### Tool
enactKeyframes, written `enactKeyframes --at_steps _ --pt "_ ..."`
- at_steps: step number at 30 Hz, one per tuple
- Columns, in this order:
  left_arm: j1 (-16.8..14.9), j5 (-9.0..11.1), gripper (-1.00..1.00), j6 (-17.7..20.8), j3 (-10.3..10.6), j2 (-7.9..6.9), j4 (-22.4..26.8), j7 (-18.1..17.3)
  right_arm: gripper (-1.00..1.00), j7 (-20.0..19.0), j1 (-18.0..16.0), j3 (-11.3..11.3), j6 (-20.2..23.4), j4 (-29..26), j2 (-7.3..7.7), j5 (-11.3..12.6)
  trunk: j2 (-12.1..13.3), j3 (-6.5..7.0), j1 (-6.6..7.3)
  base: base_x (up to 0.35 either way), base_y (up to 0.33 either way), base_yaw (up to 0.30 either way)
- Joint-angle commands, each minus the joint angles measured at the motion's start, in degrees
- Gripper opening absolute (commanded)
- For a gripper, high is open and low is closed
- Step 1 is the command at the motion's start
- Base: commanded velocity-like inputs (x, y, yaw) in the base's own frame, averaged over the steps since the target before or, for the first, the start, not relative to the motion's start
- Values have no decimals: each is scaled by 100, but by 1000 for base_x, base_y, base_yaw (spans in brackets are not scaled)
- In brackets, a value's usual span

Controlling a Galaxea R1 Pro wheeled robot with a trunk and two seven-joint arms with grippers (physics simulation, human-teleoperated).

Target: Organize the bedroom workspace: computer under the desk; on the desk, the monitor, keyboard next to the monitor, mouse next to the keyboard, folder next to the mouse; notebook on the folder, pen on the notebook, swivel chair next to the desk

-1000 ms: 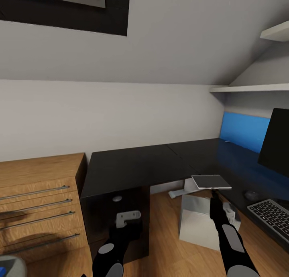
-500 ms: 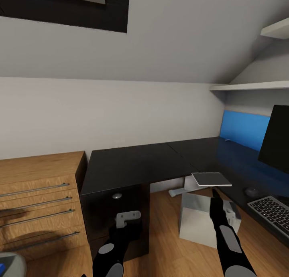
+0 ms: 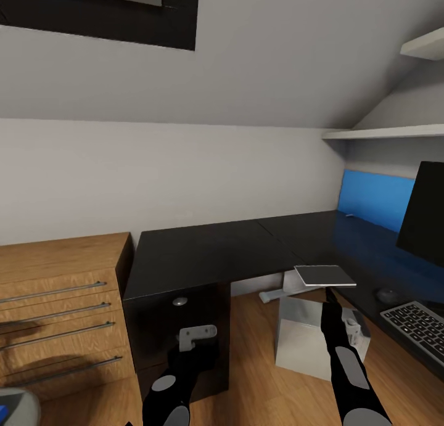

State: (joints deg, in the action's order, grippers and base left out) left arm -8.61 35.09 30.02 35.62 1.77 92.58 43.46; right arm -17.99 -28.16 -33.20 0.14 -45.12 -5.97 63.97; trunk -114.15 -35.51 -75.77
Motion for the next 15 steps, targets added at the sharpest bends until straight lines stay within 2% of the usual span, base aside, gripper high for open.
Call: enactKeyframes --at_steps 1,4,9,15 --pt "-7 42 100 13 7 -1 6 49 100 -30 -5 -12 4 3 -3 59 -3 -6 1 0 0 0" --pt "-6 42 100 13 10 -1 6 49 100 -29 -5 -17 10 9 -8 69 -3 -6 1 7 0 0" --pt "-4 42 100 9 39 -8 6 49 100 -39 -5 -20 20 33 -17 79 -3 -6 1 178 23 0" --pt "-6 42 100 8 117 -10 6 52 100 -32 -5 -24 13 52 -8 81 -3 -6 1 61 4 0"
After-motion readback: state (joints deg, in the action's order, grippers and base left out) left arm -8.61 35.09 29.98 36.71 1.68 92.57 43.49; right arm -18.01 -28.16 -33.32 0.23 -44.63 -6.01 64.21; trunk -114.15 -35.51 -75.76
